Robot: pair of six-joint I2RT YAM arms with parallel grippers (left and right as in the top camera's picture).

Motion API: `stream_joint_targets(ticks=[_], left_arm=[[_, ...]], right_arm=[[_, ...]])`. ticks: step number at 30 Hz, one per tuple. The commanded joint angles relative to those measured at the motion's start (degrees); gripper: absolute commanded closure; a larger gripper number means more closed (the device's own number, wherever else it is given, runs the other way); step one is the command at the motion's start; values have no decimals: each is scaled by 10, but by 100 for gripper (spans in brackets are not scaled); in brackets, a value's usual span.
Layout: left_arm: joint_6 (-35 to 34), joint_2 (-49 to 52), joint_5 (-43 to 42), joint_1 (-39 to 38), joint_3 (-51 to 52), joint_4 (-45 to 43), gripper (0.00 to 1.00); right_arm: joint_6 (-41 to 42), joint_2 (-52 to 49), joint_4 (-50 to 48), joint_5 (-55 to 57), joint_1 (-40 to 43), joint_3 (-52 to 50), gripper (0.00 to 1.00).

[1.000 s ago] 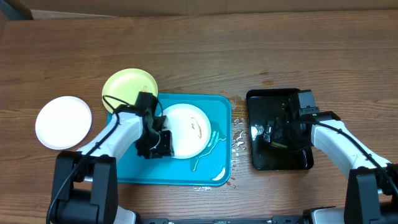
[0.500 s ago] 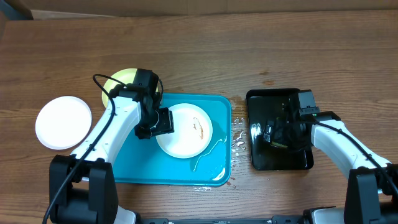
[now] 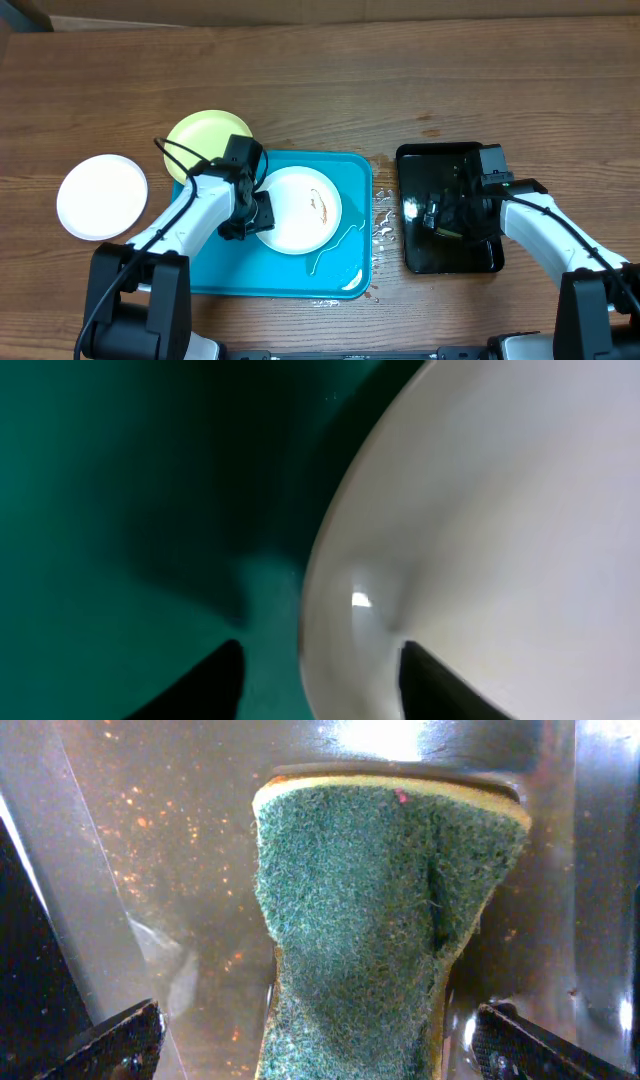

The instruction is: Clean dirty plates on tray and stack at the side

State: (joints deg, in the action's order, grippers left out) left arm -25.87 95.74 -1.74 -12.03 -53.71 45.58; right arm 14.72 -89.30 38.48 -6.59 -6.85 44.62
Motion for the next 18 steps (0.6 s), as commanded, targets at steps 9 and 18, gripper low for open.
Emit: stream_joint_targets(ticks=[9, 18], left_arm=[[-5, -3, -30, -4, 38, -45, 92], [-5, -3, -58, -4, 38, -40, 96]], right_arm=[[1, -15, -2, 0, 1, -16, 2], [1, -15, -2, 0, 1, -19, 58]])
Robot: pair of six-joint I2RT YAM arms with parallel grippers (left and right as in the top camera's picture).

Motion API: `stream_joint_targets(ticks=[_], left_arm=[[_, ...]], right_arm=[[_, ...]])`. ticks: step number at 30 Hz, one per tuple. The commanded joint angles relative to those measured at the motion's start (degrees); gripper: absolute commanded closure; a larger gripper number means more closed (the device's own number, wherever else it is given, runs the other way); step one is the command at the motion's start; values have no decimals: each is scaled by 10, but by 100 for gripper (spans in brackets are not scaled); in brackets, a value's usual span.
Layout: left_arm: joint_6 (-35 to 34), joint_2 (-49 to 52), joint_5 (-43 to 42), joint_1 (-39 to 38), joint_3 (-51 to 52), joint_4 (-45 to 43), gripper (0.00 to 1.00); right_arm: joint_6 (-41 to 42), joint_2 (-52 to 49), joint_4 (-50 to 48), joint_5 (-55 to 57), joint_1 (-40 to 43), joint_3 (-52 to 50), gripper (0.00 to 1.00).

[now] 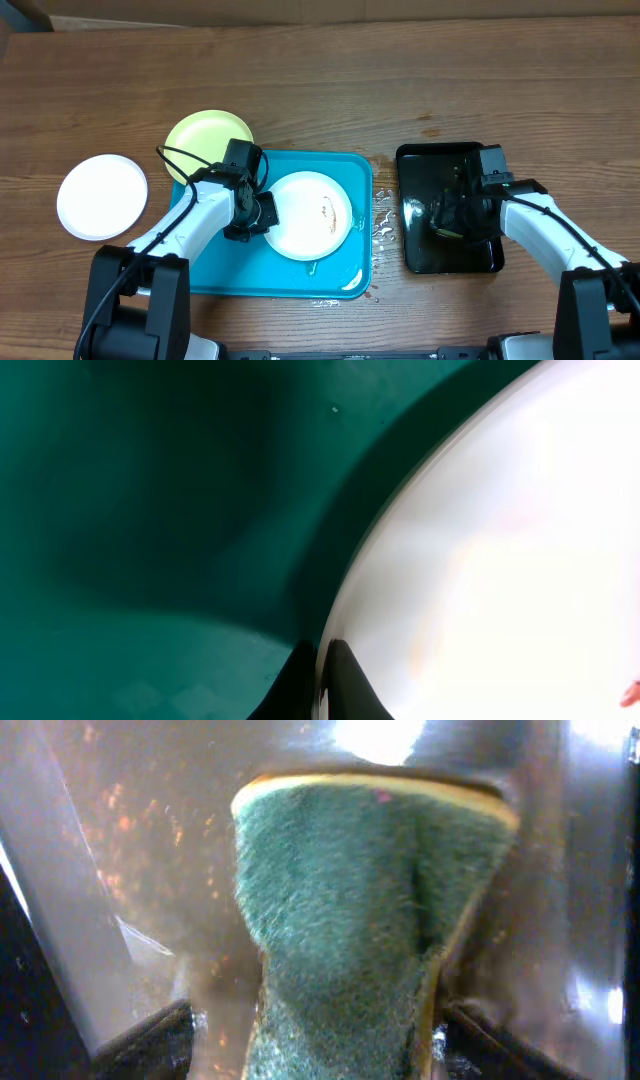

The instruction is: Clean dirty plates on tray and stack at the side

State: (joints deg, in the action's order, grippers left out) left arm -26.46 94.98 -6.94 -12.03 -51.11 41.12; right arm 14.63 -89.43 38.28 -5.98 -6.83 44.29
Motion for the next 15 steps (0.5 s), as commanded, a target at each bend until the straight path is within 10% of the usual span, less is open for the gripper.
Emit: stream_joint_targets(ticks=[1, 3, 5, 7, 8, 10, 11, 12, 15], left_arm=[[1, 5, -6, -4, 12, 4, 96], [0, 5, -6, -4, 12, 6, 96], [0, 5, -6, -4, 13, 6, 95], [0, 5, -6, -4, 15, 6, 94], [-5, 5, -6, -4, 17, 6, 96], [-11, 5, -6, -4, 26, 1, 96], [-11, 5, -6, -4, 30, -1, 96], [-10, 5, -6, -4, 33, -5, 96], [-10, 5, -6, -4, 43, -12, 96]], right_arm=[[2, -13, 0, -6, 1, -16, 71], [2, -13, -1, -6, 1, -16, 78], [2, -13, 0, -6, 1, -16, 33], [2, -13, 0, -6, 1, -16, 21], [2, -13, 0, -6, 1, -16, 30], [2, -13, 0, -6, 1, -16, 85], [2, -13, -1, -6, 1, -16, 90], [2, -13, -1, -5, 1, -16, 86], [2, -13, -11, -5, 1, -16, 13]])
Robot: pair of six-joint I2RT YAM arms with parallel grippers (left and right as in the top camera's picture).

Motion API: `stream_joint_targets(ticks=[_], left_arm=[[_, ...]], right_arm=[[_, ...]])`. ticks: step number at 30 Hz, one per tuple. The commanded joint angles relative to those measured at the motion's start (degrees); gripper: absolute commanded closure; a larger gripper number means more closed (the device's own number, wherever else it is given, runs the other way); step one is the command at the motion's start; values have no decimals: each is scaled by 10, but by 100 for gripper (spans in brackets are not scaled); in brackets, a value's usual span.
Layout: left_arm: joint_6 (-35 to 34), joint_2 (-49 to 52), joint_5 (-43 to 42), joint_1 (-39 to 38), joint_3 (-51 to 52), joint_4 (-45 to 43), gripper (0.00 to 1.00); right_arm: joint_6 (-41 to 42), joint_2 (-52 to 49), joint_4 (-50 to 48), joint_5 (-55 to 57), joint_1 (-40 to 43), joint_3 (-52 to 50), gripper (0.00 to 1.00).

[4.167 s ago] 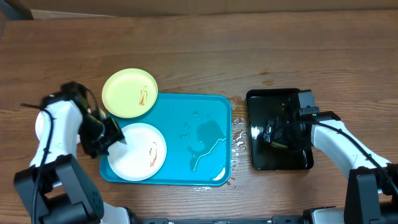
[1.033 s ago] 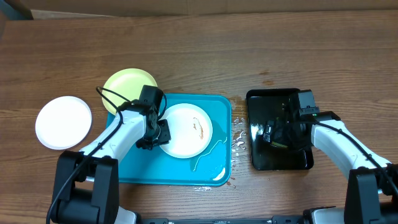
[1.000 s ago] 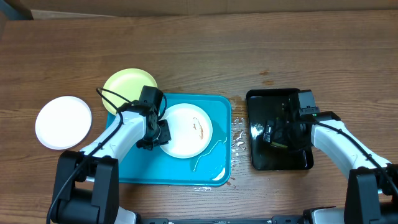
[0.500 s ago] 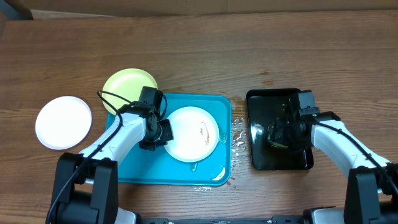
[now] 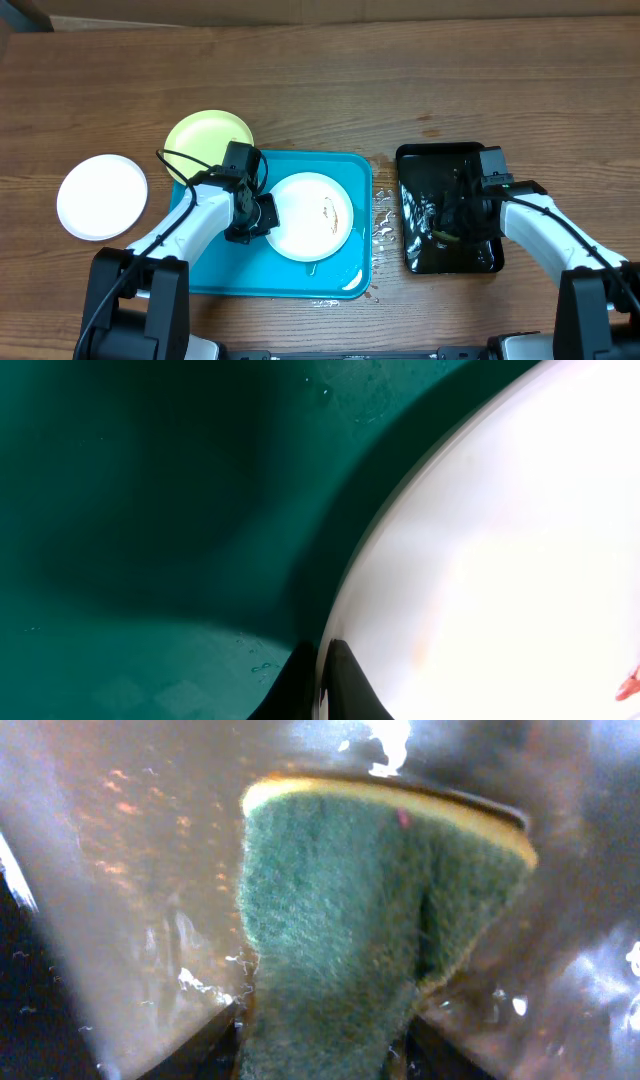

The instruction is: Clean dirty plates on tray and stack at the side

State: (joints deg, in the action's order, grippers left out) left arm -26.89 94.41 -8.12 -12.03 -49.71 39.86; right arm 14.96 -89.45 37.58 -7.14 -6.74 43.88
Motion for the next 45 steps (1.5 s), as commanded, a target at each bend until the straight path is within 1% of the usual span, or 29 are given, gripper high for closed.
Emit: stream_joint_targets(ticks=[1, 2, 6, 7, 9, 12, 14, 16, 17, 18, 19, 20, 22, 24, 25, 26, 28, 29, 31, 32, 34, 35, 36, 37, 39, 40, 42, 45], left_arm=[[-6, 10, 7, -4, 31, 0, 96], [-5, 10, 9, -4, 34, -3, 96], [-6, 10, 10, -6, 47, -30, 96], [-6, 10, 8, -6, 50, -34, 96], [-6, 10, 6, -5, 56, -40, 96], [-6, 10, 6, -7, 59, -40, 96], [-6, 10, 6, -8, 63, -46, 96], [-7, 10, 6, -8, 71, -61, 96], [-12, 10, 6, -10, 75, -69, 96], [-18, 10, 6, -14, 83, -80, 96], [-23, 10, 6, -17, 90, -92, 96], [-28, 10, 6, -20, 99, -106, 96], [-37, 10, 7, -31, 121, -138, 96], [-36, 10, 9, -37, 129, -149, 96], [-36, 10, 10, -37, 129, -148, 96], [-35, 10, 10, -37, 129, -148, 96], [-36, 10, 11, -37, 129, -146, 96], [-36, 10, 13, -37, 129, -146, 96], [-36, 10, 14, -37, 129, -146, 96], [-36, 10, 14, -37, 129, -146, 96], [-36, 10, 14, -37, 129, -146, 96], [-36, 10, 12, -37, 129, -146, 96], [-36, 10, 12, -37, 129, -146, 96], [-36, 10, 12, -37, 129, -146, 96], [-36, 10, 12, -37, 129, -146, 96], [-37, 10, 11, -37, 129, -147, 96], [-39, 10, 11, -37, 129, -149, 96], [-40, 10, 10, -37, 129, -150, 96]], right_arm=[[-2, -13, -12, 9, 0, -12, 4], [-2, -13, -25, 10, 0, -11, 0], [-2, -13, -62, 11, 1, -1, 0], [-2, -13, -74, 11, 1, -1, 2], [1, -13, -82, 22, 1, -1, 11], [1, -13, -69, 25, 1, -1, 20], [11, -13, -58, 26, 0, -3, 23], [18, -13, -55, 24, 0, -9, 23], [18, -13, -53, 21, 0, -11, 23], [17, -13, -51, 13, 0, -11, 19], [17, -13, -50, 1, 0, -11, 13], [15, -13, -51, -15, 0, -11, 10], [13, -13, -51, -38, 1, -11, 7], [13, -13, -57, -43, 1, -11, 0], [10, -13, -62, -43, 1, -11, 0], [11, -13, -65, -39, 1, -11, 6], [14, -13, -71, -6, 1, -11, 37], [16, -13, -71, 11, 1, -11, 50], [18, -13, -71, 31, 1, -11, 83], [18, -13, -71, 32, 0, -11, 96], [18, -13, -71, 32, 0, -11, 96], [18, -13, -71, 32, 0, -11, 93], [18, -13, -72, 31, 0, -11, 69], [17, -13, -75, 30, 0, -11, 49], [17, -13, -84, 30, 0, -11, 36], [17, -13, -90, 30, 0, -11, 32], [17, -13, -104, 30, 0, -11, 28], [17, -13, -121, 33, 0, -11, 27]])
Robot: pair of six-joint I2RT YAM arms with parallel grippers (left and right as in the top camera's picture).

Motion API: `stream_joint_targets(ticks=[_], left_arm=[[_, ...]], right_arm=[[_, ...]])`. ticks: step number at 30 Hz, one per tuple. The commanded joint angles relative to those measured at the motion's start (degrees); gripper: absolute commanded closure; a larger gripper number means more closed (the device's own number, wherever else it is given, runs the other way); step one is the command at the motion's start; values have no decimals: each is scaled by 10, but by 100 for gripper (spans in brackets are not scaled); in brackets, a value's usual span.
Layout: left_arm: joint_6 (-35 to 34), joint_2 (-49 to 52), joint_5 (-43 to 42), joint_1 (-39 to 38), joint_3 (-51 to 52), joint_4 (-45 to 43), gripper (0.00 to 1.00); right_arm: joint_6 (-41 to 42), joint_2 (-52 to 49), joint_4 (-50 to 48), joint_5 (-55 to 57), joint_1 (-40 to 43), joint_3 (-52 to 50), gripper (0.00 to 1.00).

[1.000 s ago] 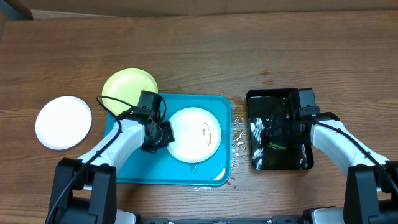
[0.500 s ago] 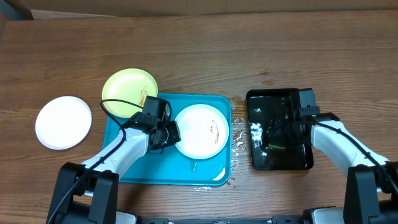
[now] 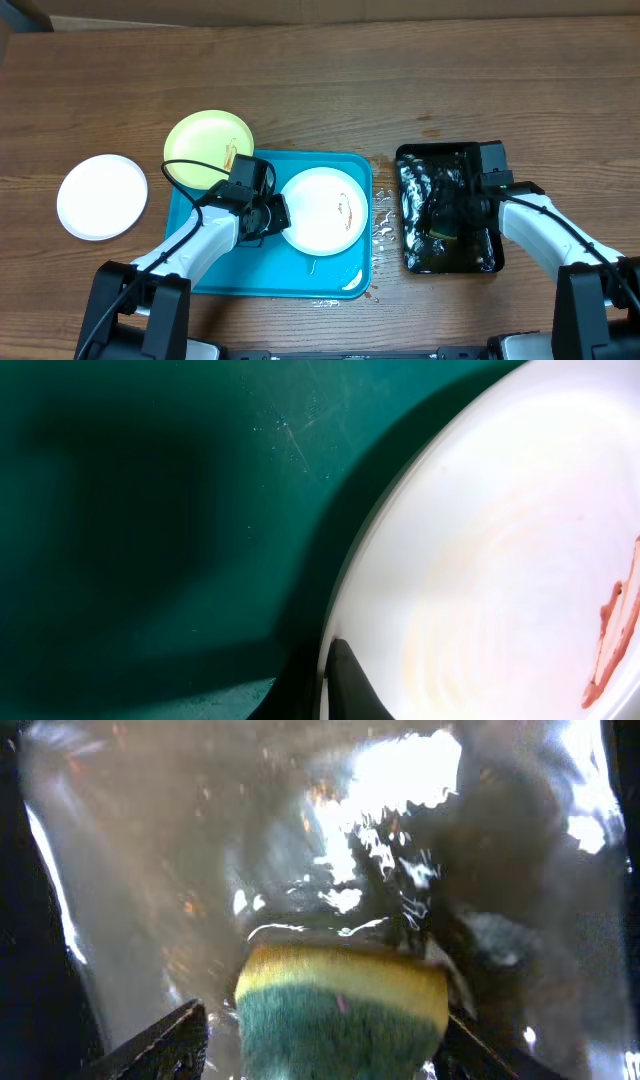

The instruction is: Clean dirty plates on tray and stack at the side

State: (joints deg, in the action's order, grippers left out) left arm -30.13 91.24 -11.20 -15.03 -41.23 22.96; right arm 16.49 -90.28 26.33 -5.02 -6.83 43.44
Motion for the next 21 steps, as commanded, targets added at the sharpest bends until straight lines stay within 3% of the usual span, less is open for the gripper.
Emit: stream_joint_targets(ticks=[1, 6, 12, 13, 14, 17, 21], left_arm=[[-8, 42, 41, -7, 44, 20, 96], [-8, 42, 41, -7, 44, 19, 96], [-12, 42, 41, -7, 44, 19, 96], [-12, 42, 41, -7, 44, 19, 96], [-12, 42, 41, -7, 44, 18, 96], [-12, 42, 41, -7, 44, 18, 96], [-12, 42, 41, -7, 44, 19, 96]], right_arm=[[2, -5, -14, 12, 0, -6, 27], [2, -5, -21, 29, 0, -6, 31], [-5, -6, -18, 29, -3, -7, 89], [-9, -7, -18, 28, -3, -7, 95], [-15, -8, -19, 28, -7, -7, 95], [-17, -8, -21, 28, -19, -7, 72], [-31, -8, -20, 37, -33, -5, 56]])
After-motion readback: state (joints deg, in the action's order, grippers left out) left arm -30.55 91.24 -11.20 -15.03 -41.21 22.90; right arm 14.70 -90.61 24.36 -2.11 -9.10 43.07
